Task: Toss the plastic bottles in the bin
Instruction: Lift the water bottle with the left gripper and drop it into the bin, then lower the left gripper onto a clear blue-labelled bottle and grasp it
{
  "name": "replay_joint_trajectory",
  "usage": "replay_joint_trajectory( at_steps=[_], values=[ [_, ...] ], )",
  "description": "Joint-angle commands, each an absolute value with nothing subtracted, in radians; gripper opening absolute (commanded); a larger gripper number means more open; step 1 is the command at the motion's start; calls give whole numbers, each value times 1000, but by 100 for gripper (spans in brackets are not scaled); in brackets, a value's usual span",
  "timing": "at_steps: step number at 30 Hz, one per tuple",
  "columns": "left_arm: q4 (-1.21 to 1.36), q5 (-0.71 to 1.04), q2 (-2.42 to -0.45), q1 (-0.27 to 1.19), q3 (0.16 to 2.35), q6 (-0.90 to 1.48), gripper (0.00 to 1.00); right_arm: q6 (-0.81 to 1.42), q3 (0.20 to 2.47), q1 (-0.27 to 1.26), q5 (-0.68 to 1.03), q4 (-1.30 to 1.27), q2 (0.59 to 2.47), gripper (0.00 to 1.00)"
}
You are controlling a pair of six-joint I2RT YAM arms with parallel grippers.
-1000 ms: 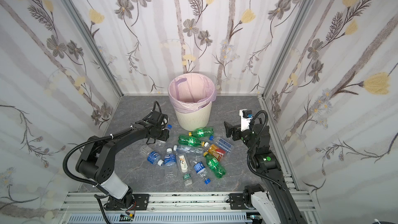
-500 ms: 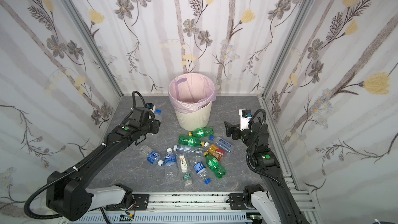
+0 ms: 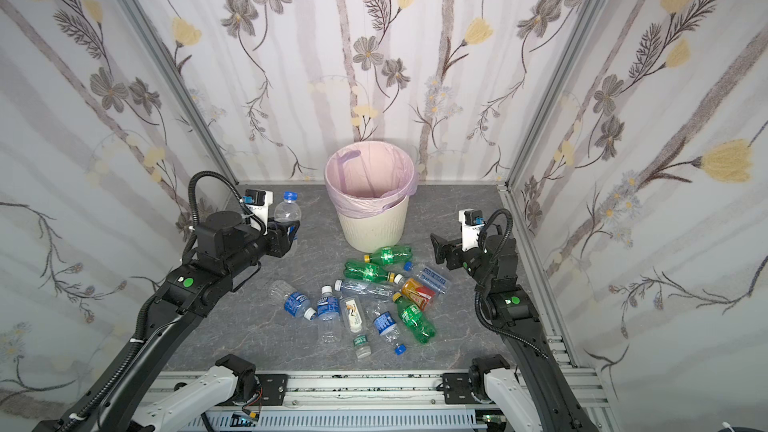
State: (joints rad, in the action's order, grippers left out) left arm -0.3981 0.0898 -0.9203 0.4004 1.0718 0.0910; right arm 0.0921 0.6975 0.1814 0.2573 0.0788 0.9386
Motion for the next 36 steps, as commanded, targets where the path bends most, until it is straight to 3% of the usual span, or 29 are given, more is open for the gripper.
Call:
replay_joint_trajectory(
  at_steps=[1,5,9,10,12,13,15,20,27,36],
  values=[
    [-276,178,-923,400,1124,76,52,87,694,184,282,19,924,93],
    [-170,266,-1061,404,1250,105,51,93,683,186,284,10,904,93],
    [-16,270,-1328,429,1466,178,51,98,686,188,252,22,892,91],
    [-13,257,-1411,432,1551,205,56,104,684,190,235,24,887,91],
    [-21,326,-1561,433,1687,231,82,113,682,192,213,36,877,91],
    [-29,364,-1611,435,1734,235,90,116,681,193,209,41,872,91],
    [-44,342,-1664,439,1768,261,97,123,673,193,204,49,864,92],
    [-55,197,-1548,432,1601,231,100,123,656,195,206,48,857,93],
    [-110,69,-1232,395,1262,236,100,124,673,196,228,9,913,93],
    [-463,-64,-1110,345,1119,374,100,161,689,199,238,-20,960,95]
  ],
)
